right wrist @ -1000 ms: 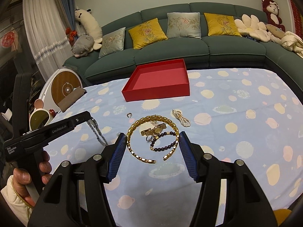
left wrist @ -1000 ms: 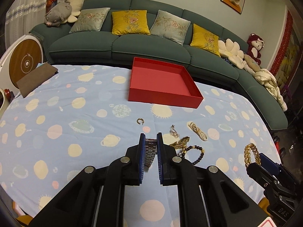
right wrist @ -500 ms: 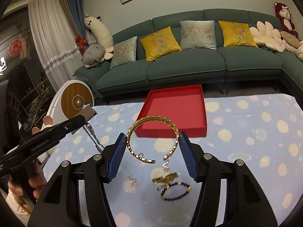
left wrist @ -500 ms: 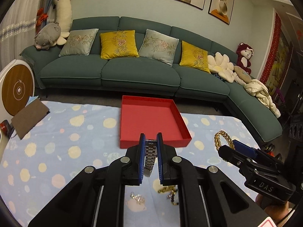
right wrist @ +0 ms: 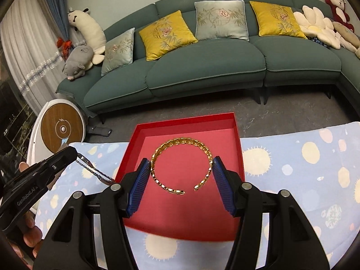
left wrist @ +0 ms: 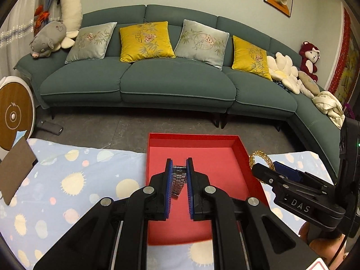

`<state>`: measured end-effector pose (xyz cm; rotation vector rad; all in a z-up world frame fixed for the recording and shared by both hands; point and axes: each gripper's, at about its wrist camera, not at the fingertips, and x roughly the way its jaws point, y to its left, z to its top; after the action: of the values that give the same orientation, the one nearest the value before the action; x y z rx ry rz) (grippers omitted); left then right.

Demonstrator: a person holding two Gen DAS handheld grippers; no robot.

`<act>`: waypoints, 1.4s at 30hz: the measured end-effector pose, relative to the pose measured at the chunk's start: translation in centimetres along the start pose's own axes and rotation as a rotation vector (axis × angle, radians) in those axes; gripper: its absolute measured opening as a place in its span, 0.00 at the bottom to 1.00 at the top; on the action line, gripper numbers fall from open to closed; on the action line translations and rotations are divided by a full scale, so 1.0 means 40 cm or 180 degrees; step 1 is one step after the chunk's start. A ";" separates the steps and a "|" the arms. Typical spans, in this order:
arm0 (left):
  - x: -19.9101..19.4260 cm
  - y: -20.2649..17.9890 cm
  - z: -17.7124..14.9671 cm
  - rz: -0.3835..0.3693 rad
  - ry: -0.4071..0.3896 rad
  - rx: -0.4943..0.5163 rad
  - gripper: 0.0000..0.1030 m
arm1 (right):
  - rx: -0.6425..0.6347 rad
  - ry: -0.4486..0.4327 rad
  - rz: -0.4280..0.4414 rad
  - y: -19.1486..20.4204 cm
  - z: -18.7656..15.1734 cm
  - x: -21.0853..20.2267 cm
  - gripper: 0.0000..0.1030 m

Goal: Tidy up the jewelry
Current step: 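Carry the bangle and watch into the red tray and open both tools, then lift both open tools away from the red tray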

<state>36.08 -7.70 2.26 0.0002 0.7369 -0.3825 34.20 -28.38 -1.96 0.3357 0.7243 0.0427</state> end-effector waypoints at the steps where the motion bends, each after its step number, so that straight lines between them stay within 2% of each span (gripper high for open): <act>1: 0.029 -0.002 0.007 0.0029 0.0015 0.0025 0.09 | 0.0017 0.0025 -0.0027 -0.009 0.007 0.027 0.54; 10: 0.255 -0.009 0.026 0.0247 0.0269 0.0151 0.09 | 0.0010 0.0266 -0.0264 -0.059 0.047 0.217 0.54; 17: 0.337 0.005 0.036 0.0376 0.0375 0.0074 0.09 | -0.0060 0.0374 -0.0326 -0.064 0.059 0.274 0.55; 19: 0.344 0.008 0.042 0.0425 0.0342 0.0031 0.12 | -0.0046 0.0349 -0.0346 -0.067 0.060 0.278 0.67; 21: 0.340 0.013 0.049 0.0471 0.0311 0.0000 0.16 | -0.0037 0.0272 -0.0370 -0.070 0.058 0.267 0.72; 23: 0.322 0.022 0.057 0.0483 0.0300 -0.0018 0.23 | 0.0014 0.0217 -0.0316 -0.077 0.061 0.247 0.71; 25: 0.281 0.035 0.055 0.0487 0.0226 -0.0057 0.38 | 0.0061 0.0123 -0.0224 -0.083 0.057 0.201 0.72; 26: 0.256 0.042 0.053 0.0482 0.0183 -0.0080 0.39 | 0.0063 0.0063 -0.0183 -0.083 0.052 0.170 0.72; 31: 0.085 0.082 -0.002 0.0384 0.0056 -0.0169 0.42 | -0.0031 -0.0139 -0.0014 -0.076 -0.010 -0.023 0.72; 36: -0.079 0.097 -0.096 0.0373 0.0055 -0.0191 0.42 | -0.0223 -0.0228 -0.0043 -0.055 -0.107 -0.213 0.72; 42: -0.215 0.086 -0.250 0.0385 0.0179 -0.0086 0.50 | -0.0475 -0.0142 -0.0206 -0.020 -0.266 -0.333 0.71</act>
<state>24.89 -0.26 0.01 0.0301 0.7936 -0.2578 17.16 -28.13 -1.08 0.1701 0.6833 0.0278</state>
